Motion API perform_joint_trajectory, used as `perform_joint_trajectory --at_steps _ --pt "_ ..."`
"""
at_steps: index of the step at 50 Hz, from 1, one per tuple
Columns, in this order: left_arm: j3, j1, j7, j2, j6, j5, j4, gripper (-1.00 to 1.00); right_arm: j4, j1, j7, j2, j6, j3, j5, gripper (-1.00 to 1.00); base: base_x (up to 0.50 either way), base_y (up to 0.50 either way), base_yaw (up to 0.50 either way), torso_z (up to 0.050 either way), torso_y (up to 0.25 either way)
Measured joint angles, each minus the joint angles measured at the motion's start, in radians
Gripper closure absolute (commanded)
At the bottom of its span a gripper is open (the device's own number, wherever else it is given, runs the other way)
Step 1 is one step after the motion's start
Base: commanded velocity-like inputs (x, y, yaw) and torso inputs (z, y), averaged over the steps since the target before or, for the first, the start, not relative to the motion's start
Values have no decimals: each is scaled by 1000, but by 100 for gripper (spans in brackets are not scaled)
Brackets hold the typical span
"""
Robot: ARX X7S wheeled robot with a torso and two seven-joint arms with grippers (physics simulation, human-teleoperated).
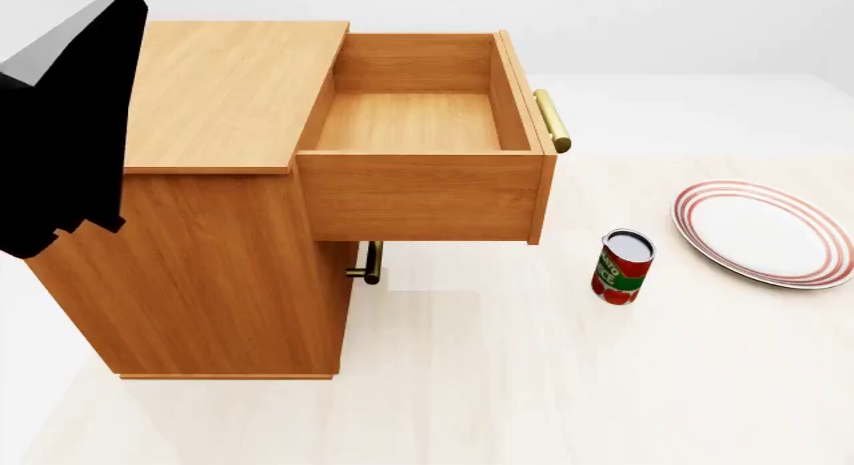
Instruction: Put the bowl in the top drawer of the cabinet.
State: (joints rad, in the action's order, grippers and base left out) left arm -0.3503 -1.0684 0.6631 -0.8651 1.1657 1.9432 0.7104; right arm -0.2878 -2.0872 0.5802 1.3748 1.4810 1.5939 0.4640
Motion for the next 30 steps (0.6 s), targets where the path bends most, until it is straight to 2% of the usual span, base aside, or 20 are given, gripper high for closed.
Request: perform_joint_trajectory --at_steps 7,17,30 --pt "0 9 1 -2 -1 -2 4 -100 -2 135 -160 24 -16 -52 144 -100 0 0 0 0 0" --pt "5 17 1 -3 -2 -5 7 -100 1 218 -162 129 -105 -63 166 -100 0 0 0 0 0" --pt "11 23 -2 -5 -4 -10 12 -100 29 264 -230 178 -169 -59 265 -100 0 0 0 0 0"
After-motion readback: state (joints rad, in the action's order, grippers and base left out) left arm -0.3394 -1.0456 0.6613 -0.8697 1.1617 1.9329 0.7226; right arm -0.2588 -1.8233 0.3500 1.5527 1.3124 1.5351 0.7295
